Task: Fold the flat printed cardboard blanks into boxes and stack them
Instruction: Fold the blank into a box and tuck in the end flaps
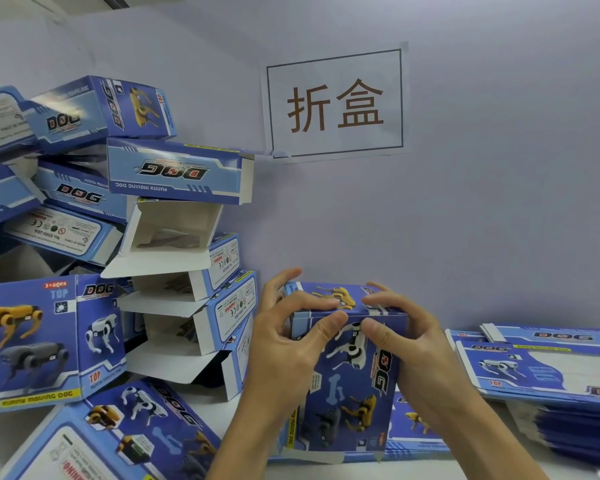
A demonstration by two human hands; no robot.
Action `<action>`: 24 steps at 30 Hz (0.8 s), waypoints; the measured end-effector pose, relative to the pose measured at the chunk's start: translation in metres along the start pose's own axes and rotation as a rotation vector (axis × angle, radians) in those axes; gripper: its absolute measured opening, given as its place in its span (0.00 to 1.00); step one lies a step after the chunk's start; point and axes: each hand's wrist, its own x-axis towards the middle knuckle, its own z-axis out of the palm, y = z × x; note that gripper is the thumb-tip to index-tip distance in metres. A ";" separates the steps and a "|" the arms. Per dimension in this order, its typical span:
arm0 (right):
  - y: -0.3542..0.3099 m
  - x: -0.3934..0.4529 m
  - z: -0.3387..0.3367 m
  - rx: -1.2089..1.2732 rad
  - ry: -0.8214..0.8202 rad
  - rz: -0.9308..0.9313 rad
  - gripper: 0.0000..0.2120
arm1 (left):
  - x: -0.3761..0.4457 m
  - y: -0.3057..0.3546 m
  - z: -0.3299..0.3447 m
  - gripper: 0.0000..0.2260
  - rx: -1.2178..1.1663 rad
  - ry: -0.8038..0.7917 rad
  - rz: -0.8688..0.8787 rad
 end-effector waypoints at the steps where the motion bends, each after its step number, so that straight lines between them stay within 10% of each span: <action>1: 0.000 0.001 -0.001 -0.011 0.020 -0.003 0.13 | 0.003 0.001 0.001 0.05 0.005 -0.019 0.003; 9: -0.007 0.002 -0.008 0.066 0.103 -0.006 0.11 | 0.025 0.008 0.016 0.15 0.100 -0.203 0.026; 24: -0.012 0.003 -0.004 0.011 0.050 0.063 0.07 | 0.004 -0.001 0.007 0.07 -0.083 -0.036 -0.009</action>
